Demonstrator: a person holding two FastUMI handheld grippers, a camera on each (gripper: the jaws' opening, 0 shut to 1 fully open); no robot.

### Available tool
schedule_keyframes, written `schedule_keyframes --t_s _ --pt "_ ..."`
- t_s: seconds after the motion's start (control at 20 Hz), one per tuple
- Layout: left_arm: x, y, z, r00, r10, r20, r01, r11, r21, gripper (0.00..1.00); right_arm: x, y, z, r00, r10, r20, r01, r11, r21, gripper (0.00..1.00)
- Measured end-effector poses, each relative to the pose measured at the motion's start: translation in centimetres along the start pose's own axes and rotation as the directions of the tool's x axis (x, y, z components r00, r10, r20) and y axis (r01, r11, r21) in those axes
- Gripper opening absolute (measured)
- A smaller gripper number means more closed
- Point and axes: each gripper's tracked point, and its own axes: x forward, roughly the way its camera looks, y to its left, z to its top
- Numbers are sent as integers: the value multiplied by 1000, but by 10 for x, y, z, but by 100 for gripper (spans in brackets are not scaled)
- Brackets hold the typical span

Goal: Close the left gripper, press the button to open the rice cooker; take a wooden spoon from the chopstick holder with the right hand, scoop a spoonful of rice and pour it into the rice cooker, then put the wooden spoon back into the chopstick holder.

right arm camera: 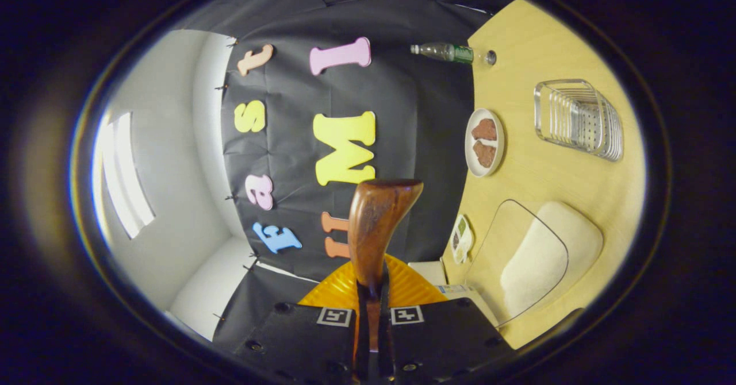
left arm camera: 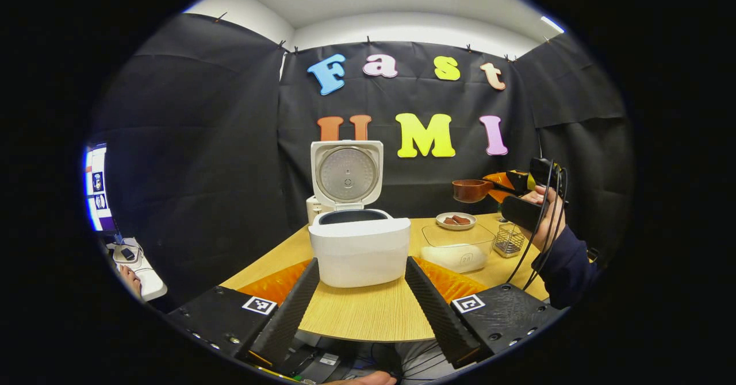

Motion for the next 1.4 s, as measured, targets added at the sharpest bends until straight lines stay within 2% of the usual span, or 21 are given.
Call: schedule_keyframes --t_s 0.25,0.55,0.8,1.05,1.25,1.4 --pt "-7 12 7 1000 8 14 -8 1000 -2 95 16 17 -13 1000 12 -27 -13 999 -34 11" --pt "-19 28 15 999 10 34 -9 1000 -20 95 53 21 -35 999 -19 -30 17 997 -69 11" --pt "-25 46 23 998 30 52 -28 999 -30 95 94 30 -72 998 -55 -41 47 981 -188 11" --pt "-24 59 32 996 60 61 -58 997 -41 95 140 33 -131 992 -76 -102 38 942 -333 11" --pt "-25 66 33 996 71 50 -68 996 -61 95 158 21 -173 983 -110 -146 24 869 -493 11" --pt "-28 73 32 995 79 55 -75 995 -68 95 167 23 -195 980 -115 -162 -5 801 -599 11"
